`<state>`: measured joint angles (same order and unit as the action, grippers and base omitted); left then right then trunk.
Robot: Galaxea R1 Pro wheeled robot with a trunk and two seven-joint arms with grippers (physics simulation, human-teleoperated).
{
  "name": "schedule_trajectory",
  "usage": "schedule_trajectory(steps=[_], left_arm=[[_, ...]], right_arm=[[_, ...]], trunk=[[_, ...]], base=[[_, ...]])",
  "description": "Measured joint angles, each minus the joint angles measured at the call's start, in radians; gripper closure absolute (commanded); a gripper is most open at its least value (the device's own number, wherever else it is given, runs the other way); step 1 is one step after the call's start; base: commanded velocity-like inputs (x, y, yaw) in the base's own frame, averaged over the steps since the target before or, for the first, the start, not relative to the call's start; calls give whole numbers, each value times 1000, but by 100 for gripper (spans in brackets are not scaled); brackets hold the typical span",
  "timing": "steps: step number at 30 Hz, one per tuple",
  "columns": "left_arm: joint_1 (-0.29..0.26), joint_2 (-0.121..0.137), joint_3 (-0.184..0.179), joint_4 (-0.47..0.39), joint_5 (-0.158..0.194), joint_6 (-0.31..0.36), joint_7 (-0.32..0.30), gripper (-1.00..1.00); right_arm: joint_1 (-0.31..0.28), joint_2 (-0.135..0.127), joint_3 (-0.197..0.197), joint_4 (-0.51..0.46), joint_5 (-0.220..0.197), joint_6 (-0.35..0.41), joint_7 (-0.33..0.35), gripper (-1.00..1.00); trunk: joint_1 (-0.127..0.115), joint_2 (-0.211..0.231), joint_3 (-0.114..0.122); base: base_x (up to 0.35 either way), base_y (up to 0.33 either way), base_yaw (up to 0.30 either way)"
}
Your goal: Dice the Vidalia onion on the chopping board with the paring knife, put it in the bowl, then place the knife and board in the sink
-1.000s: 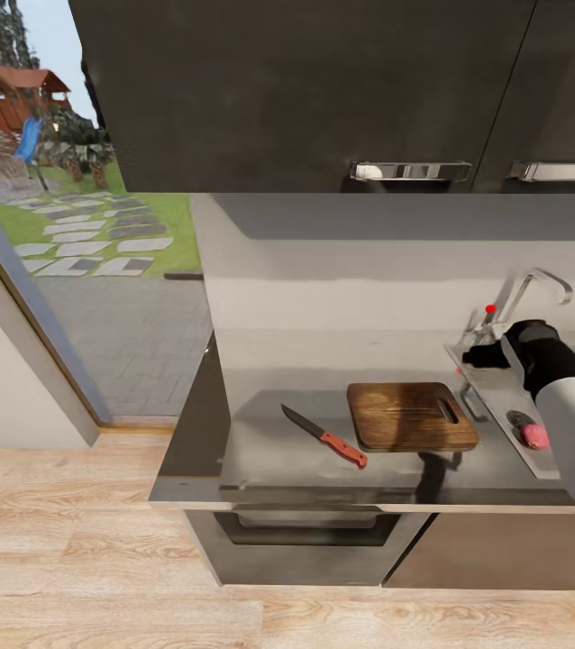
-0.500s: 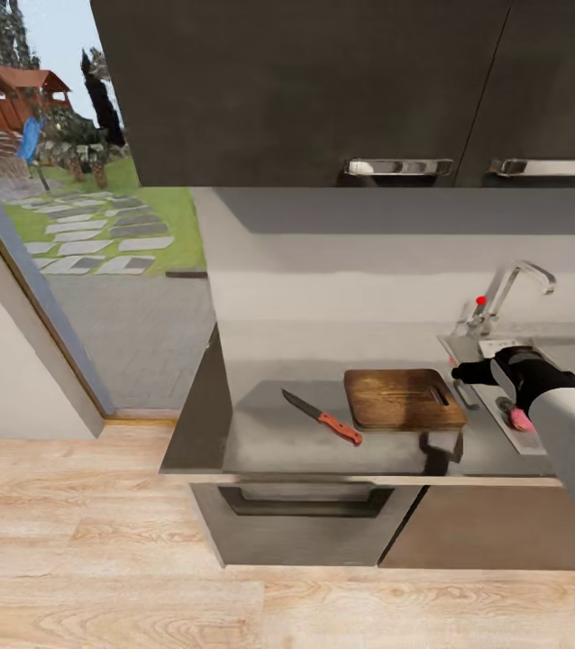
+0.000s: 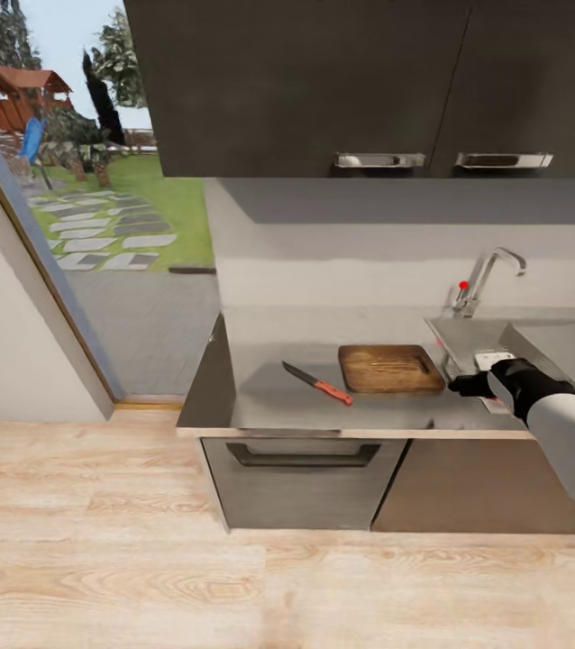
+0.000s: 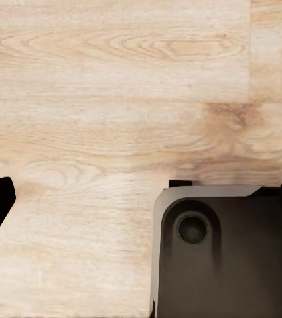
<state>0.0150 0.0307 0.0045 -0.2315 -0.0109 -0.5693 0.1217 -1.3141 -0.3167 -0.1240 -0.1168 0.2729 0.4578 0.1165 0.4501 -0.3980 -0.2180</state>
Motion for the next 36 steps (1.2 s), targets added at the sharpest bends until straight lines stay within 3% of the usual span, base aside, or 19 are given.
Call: schedule_trajectory(steps=[3,11,20,27,30,36], left_arm=[[0,0,0,0,0,1,0,-100],[0,0,0,0,0,1,0,-100],[0,0,0,0,0,1,0,-100],[0,0,0,0,0,0,0,-100],[0,0,0,0,-1,0,0,-100],[0,0,0,-1,-1,0,0,-100]], right_arm=[[0,0,0,59,0,-92,2,-100],[16,-1,0,92,0,-161,4,-100],[141,0,1,97,0,-348,6,-100],[316,4,1,94,0,-561,7,-100],[445,26,3,96,-2,-716,6,-100],[623,80,0,96,-2,-931,3,-100]], trunk=[[0,0,0],[0,0,0],[0,0,0],[0,0,0],[-1,0,0],[-1,0,0]], base=[[-334,0,0],[-334,0,0],[-334,0,0],[-253,0,0],[-42,0,0],[-9,0,0]])
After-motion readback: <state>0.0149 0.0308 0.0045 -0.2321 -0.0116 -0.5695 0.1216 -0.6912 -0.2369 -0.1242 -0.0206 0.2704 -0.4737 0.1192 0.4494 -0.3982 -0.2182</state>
